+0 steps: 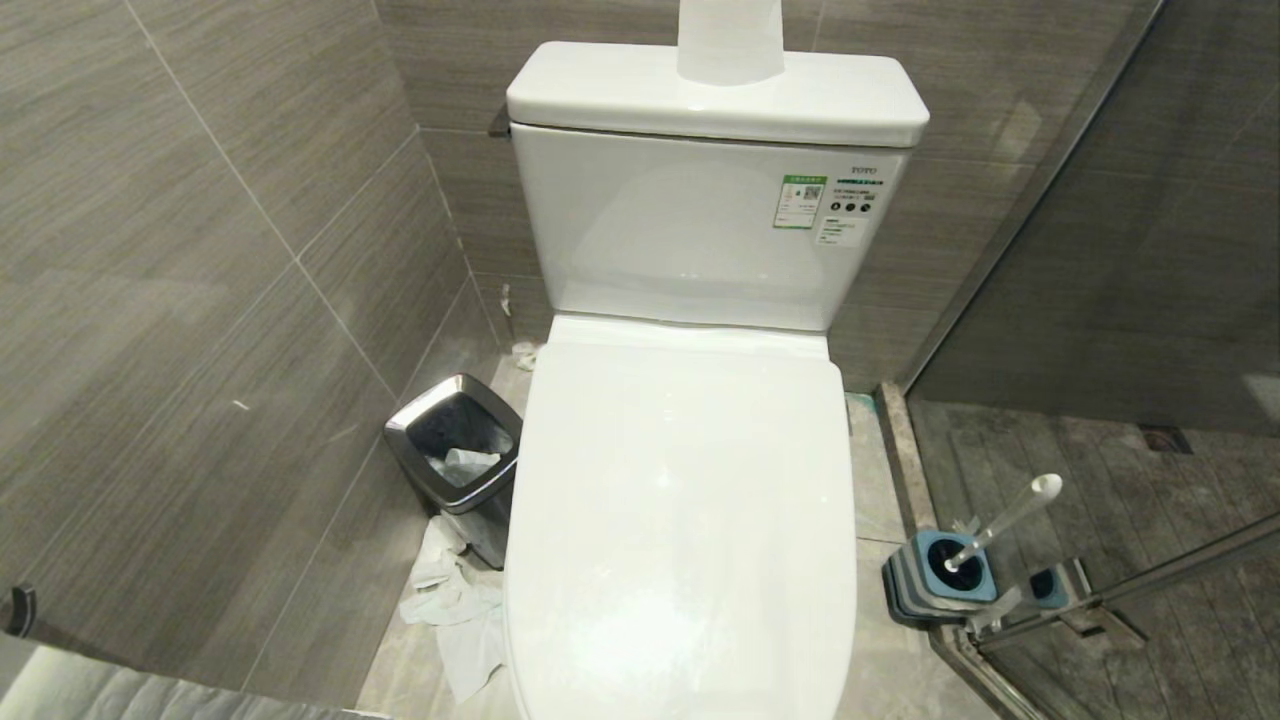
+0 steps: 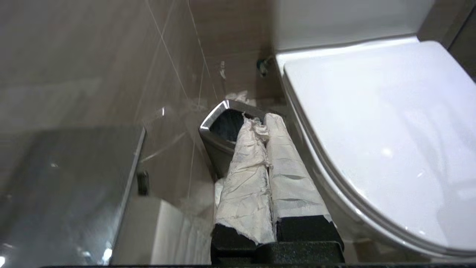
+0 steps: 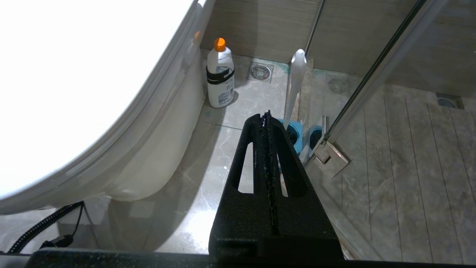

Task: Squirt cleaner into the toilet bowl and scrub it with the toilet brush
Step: Use the left hand to lift the toilet lid slightly

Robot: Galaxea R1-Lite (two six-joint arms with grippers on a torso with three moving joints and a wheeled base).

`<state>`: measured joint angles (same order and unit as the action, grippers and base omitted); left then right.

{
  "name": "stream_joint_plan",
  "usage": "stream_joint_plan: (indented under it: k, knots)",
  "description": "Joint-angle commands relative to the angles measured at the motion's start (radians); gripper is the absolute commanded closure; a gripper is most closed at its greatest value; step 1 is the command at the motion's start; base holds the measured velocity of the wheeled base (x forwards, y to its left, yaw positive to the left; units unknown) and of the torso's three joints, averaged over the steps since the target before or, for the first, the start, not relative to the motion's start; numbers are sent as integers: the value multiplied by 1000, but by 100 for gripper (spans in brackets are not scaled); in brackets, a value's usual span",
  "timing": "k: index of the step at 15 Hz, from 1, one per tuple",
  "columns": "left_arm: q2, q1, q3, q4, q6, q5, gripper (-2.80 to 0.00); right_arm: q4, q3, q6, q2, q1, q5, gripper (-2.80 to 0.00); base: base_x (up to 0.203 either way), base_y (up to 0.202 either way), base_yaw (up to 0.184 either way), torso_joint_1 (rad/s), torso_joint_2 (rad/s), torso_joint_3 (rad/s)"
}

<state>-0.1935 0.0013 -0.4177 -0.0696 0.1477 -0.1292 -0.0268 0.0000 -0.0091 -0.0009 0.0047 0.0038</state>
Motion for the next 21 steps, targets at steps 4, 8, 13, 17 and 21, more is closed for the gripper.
stream_joint_plan:
  k: [4, 8, 13, 17, 21]
  knots:
    - [-325, 0, -246, 2, 5, -5, 0, -1, 12, 0, -1, 0, 1, 0, 0, 0, 0, 0, 0, 0]
    - [-551, 0, -411, 1, 19, -6, 0, -1, 12, 0, -1, 0, 1, 0, 0, 0, 0, 0, 0, 0]
    - [-755, -40, -504, 1, 31, -4, 0, -1, 12, 0, -1, 0, 1, 0, 0, 0, 0, 0, 0, 0]
    - [-900, -103, -522, 22, 24, -5, 0, -1, 12, 0, -1, 0, 1, 0, 0, 0, 0, 0, 0, 0]
    - [-1110, -126, -533, 164, -38, -34, 0, -1, 12, 0, -1, 0, 1, 0, 0, 0, 0, 0, 0, 0]
